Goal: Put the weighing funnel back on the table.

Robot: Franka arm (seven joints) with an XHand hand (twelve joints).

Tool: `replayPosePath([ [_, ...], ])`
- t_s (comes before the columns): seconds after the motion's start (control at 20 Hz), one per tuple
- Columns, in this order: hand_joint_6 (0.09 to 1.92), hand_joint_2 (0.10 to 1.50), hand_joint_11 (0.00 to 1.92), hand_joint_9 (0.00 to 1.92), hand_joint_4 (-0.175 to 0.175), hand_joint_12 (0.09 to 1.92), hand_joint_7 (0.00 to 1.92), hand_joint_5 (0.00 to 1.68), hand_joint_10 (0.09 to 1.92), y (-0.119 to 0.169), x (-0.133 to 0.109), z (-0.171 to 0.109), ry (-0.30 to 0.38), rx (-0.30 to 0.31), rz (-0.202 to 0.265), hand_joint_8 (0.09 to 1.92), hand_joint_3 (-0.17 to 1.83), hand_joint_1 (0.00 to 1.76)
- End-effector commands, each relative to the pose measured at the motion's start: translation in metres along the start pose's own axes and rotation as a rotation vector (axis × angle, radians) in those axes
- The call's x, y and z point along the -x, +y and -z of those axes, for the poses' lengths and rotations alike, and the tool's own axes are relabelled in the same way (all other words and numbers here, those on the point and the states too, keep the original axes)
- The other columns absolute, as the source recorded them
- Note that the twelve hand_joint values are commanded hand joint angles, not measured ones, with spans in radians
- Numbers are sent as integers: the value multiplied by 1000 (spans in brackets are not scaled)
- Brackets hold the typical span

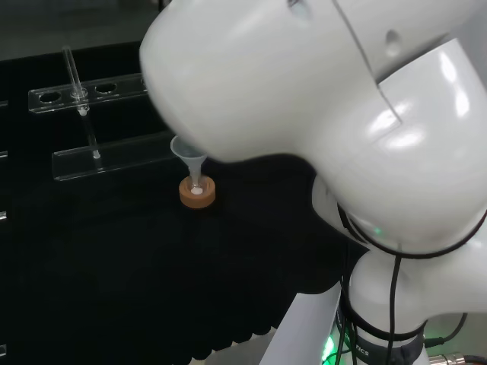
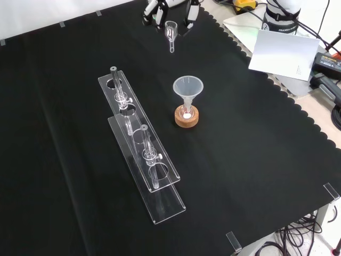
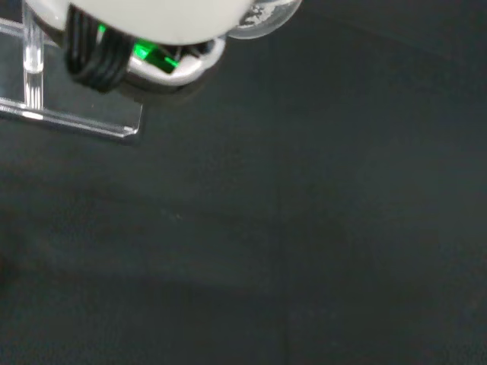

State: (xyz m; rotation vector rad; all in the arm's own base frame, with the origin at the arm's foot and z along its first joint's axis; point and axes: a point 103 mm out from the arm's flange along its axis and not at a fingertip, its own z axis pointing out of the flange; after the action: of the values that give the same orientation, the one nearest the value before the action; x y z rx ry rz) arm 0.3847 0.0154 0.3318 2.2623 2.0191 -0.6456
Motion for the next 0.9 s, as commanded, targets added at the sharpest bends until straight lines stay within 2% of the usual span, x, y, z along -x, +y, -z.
replayPosePath([
  [0.05, 317, 690, 1067, 1145, 175, 849, 583, 1427, 109, 9, 19, -8, 91, 9, -17, 680, 502, 1147],
  [0.5, 319, 690, 1067, 1146, 175, 850, 583, 1426, 108, 46, 63, -21, 108, -10, -67, 680, 501, 1147],
  [0.9, 321, 691, 1066, 1146, 175, 850, 582, 1424, 107, 84, 77, -33, 107, -33, -68, 680, 500, 1147],
])
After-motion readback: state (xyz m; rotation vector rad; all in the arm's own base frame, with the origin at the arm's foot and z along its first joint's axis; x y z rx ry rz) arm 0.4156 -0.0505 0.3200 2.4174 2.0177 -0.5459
